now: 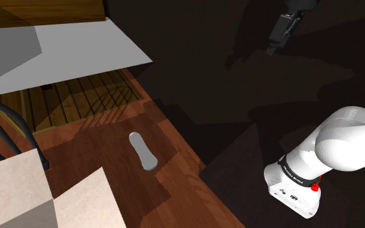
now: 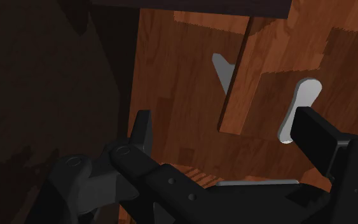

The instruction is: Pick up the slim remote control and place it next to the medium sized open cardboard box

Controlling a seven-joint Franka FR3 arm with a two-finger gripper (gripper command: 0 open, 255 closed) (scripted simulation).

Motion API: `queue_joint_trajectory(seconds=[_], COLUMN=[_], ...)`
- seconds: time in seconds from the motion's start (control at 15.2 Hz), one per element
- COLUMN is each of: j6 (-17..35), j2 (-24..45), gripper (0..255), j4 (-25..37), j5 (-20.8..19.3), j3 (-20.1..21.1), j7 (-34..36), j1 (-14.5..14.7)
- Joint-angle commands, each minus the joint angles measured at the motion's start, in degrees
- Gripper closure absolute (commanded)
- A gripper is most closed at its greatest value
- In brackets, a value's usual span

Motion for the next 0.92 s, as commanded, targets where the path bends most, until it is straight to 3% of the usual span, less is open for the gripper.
queue_joint_trajectory(seconds=[0.0,0.86], j6=[0.00,22.58], j2=[0.00,10.51], gripper=[0,0], j4=[0.00,-11.46], j5=[0.00,6.77], j3=[0.00,10.80], j7=[0.00,11.17], j1=[0.00,2.43])
